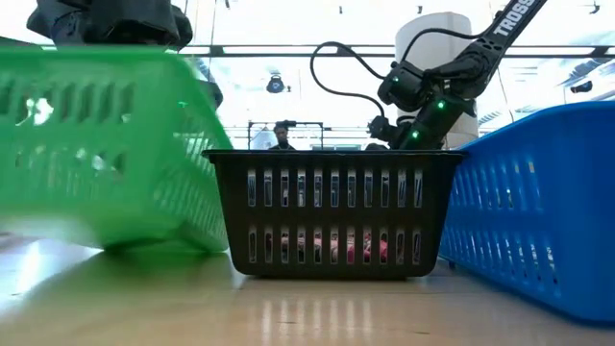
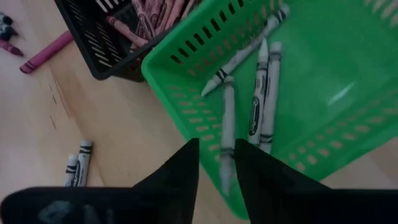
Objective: Sort crayons
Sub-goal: Put the red crayon into the right blue bin
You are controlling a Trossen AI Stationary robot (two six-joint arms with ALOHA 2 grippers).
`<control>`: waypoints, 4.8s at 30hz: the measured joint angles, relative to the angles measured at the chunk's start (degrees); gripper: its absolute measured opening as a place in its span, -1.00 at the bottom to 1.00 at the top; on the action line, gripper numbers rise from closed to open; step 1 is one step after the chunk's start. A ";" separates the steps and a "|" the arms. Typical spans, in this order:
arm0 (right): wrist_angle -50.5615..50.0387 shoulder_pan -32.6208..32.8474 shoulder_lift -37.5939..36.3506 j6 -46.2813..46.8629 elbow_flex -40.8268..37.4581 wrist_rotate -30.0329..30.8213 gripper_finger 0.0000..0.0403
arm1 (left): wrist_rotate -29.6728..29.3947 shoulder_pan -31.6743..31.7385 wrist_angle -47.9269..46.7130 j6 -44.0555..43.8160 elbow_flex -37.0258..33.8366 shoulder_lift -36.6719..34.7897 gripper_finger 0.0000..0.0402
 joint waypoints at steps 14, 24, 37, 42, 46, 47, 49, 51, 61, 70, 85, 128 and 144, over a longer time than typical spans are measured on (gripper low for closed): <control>0.25 0.67 0.00 -0.55 0.00 -1.33 -0.42 | -3.74 0.14 -7.46 0.00 4.78 -0.31 -0.34; -0.31 1.04 0.00 -1.85 0.34 -2.17 -0.42 | -11.48 -0.67 -17.39 -0.45 8.59 -1.29 -0.34; -7.93 -1.49 1.65 -0.68 4.57 -2.65 -0.43 | -12.83 -0.68 -10.84 -0.09 0.63 -14.87 -0.46; -20.13 -0.69 7.89 -2.86 14.93 0.83 -0.44 | -12.87 -0.42 -6.48 -0.43 -2.99 -20.88 -0.48; -25.56 -1.62 11.14 -3.63 21.27 0.76 -0.44 | -12.83 -0.45 -0.92 -2.67 -7.04 -23.85 -0.48; -26.74 -2.11 11.87 -3.67 22.45 0.30 -0.44 | -12.85 -0.45 0.20 -3.40 -7.90 -24.37 -0.48; -29.82 -3.09 12.91 -3.99 24.24 -0.41 -0.44 | -12.87 -0.53 4.34 -4.34 -9.43 -24.58 -0.48; -29.57 -3.99 14.21 -4.67 25.46 -1.17 -0.44 | -12.85 -0.53 5.38 -4.52 -11.15 -25.20 -0.48; -32.95 -7.90 17.81 -5.77 27.67 -3.20 -0.44 | -12.88 -0.49 10.44 -6.87 -15.03 -25.49 -0.48; -35.47 -10.03 19.29 -6.54 27.66 -7.40 -0.44 | -12.88 -0.49 10.46 -7.29 -15.09 -25.49 -0.48; -34.56 -5.96 19.37 -8.00 27.65 -13.09 -0.57 | -12.88 -0.49 10.17 -7.32 -15.08 -25.46 -0.48; -38.25 8.84 18.97 -4.97 38.01 -11.84 -0.84 | -12.85 -0.55 8.85 -9.49 -15.06 -25.44 -0.48; -38.80 19.35 18.97 -1.19 43.60 -11.96 -0.84 | -12.85 -0.54 8.87 -9.88 -15.06 -25.44 -0.48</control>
